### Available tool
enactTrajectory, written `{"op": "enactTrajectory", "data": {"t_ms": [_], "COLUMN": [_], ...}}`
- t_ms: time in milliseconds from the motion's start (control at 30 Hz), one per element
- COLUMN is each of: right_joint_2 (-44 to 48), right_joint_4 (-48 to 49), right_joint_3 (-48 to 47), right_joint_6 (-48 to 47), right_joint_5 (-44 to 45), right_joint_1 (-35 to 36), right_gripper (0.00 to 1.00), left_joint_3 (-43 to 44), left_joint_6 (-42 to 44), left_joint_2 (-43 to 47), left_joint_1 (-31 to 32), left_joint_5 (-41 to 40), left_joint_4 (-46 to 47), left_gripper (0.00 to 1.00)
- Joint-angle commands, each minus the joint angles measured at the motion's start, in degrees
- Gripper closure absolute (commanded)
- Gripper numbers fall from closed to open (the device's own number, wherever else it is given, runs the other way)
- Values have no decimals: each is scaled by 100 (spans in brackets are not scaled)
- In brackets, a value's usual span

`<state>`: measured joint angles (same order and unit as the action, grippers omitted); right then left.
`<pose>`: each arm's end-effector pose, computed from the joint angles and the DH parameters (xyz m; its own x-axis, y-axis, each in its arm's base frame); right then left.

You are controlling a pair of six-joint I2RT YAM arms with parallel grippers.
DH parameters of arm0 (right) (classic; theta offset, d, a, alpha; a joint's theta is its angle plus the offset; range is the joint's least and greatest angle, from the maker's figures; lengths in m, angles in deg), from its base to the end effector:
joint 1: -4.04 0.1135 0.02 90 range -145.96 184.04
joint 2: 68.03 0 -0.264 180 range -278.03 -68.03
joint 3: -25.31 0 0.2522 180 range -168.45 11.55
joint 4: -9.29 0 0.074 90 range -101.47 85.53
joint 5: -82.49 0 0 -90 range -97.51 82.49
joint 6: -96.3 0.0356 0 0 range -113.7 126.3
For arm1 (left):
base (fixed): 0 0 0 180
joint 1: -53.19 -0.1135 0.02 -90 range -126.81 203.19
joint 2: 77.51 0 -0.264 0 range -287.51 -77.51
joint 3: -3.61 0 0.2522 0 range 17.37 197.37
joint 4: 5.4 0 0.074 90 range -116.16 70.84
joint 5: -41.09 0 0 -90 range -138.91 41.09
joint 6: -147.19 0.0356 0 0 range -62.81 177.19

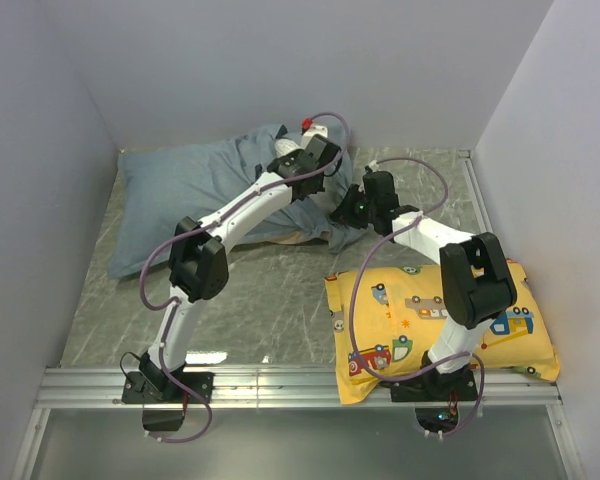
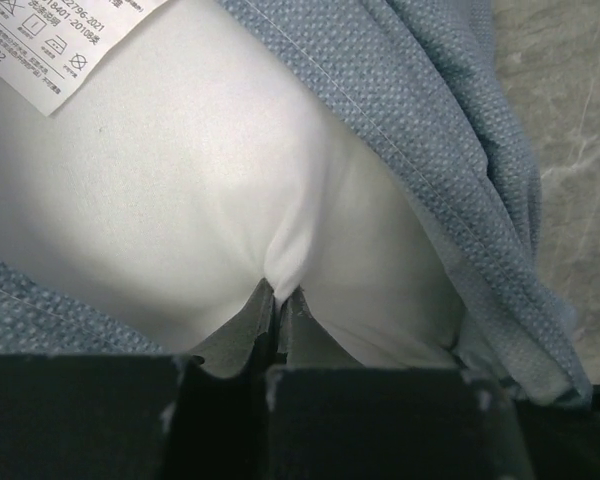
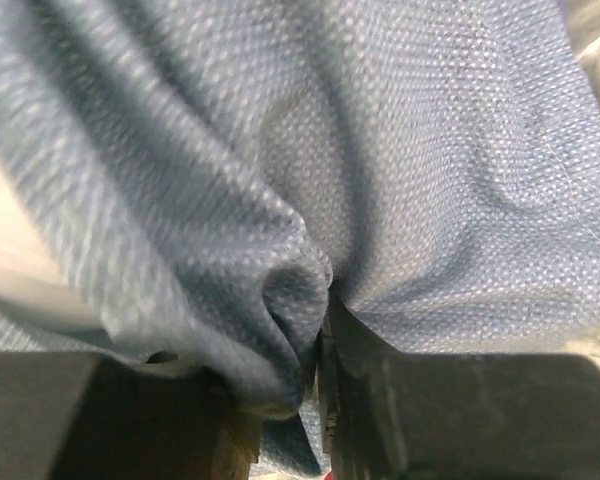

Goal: Remove the pillowcase from the pillow

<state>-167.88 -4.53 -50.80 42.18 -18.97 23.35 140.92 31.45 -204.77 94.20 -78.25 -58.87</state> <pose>0.3585 0.1331 0.2057 -0.7432 0.3482 -0.5713 -0.0458 0.8254 0.5627 0.3921 -0.3179 0.2954 -0.5990 0.0192 -0.8005 0.0481 0.9988 -0.0121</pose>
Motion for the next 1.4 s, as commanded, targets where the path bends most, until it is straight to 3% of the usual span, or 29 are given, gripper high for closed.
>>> {"op": "enactTrajectory", "data": {"t_ms": [0,267,300,400,600,767,800,933,1100,1233,1300,1367], "right_joint_2": [291,378,379,449,537,563,581,573,520,476,467,397], "right_joint_4": [-478,-539,-574,-654,-742,-672,-636,-548,-364,-329,-337,-372], "right_joint_3": [12,73,56,91,214,433,477,531,574,548,548,513], "right_joint_6": [-344,-389,-415,-424,-485,-468,-468,-459,-450,-476,-468,-459], "right_joint_5": [619,794,838,988,1322,1375,1349,1191,822,734,794,856], "right_joint_1": [-41,-50,-50,-59,-94,-235,-270,-367,-419,-428,-428,-437], "right_gripper": [68,71,79,92,100,99,92,88,75,73,91,100], "left_joint_3": [302,170,118,30,-155,-252,-261,-322,-542,-647,-700,-648], "left_joint_6": [-63,-203,-230,-274,-318,-327,-327,-318,-336,-353,-362,-406], "left_joint_2": [500,895,922,1019,1142,1274,1274,1318,1423,1528,1573,1617], "left_joint_1": [-541,-832,-893,-998,-1183,-1359,-1429,-1509,-1517,-1517,-1509,-1509], "left_joint_5": [24,323,333,421,526,579,596,658,833,956,1018,1088], "left_joint_4": [-38,85,94,147,226,253,253,296,472,560,587,569], "left_gripper": [100,100,100,100,100,100,100,100,100,100,100,100]}}
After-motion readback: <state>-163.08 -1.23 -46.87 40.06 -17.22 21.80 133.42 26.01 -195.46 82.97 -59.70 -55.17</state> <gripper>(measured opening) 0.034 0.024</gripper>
